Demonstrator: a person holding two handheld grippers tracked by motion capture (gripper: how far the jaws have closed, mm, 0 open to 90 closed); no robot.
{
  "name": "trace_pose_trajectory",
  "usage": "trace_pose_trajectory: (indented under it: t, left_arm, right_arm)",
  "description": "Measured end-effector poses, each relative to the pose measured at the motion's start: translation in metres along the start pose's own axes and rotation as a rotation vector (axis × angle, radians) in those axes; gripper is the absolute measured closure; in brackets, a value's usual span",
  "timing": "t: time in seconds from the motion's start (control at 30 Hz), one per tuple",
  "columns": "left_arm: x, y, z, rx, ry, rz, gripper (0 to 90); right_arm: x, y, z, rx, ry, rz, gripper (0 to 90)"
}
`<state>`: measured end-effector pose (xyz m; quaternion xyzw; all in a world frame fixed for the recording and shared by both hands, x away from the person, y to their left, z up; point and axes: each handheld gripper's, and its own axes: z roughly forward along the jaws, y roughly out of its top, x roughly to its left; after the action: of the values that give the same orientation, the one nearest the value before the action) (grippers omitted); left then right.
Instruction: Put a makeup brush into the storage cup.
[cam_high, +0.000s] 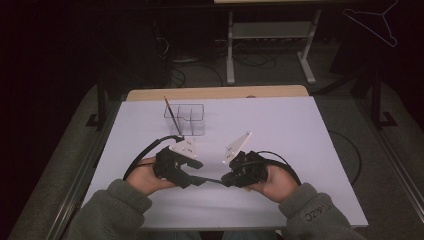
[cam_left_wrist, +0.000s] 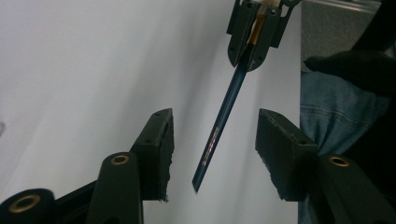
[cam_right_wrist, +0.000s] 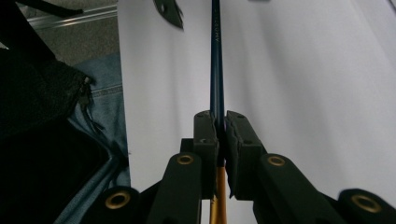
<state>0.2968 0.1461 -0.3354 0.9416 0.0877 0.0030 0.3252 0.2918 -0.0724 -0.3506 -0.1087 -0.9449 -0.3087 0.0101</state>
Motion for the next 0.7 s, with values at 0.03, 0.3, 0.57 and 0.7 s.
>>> trace_pose_trajectory:
  t: [0.03, 0.3, 0.57, 0.7]
  left_arm:
    - [-0.001, 0.001, 0.003, 0.007, -0.013, 0.001, 48.4]
    - [-0.007, 0.003, 0.015, 0.066, -0.059, 0.04, 60.1]
    - [-0.01, 0.002, 0.021, 0.112, -0.082, 0.069, 70.1]
    - [-0.012, 0.003, 0.024, 0.13, -0.099, 0.089, 75.8]
  right_arm:
    - [0.001, 0.001, 0.001, 0.003, 0.009, 0.0, 82.5]
    - [0.005, 0.009, 0.006, 0.009, 0.03, -0.029, 82.5]
    - [0.008, 0.012, 0.009, 0.015, 0.05, -0.056, 82.5]
    - [0.009, 0.013, 0.011, 0.02, 0.059, -0.069, 82.5]
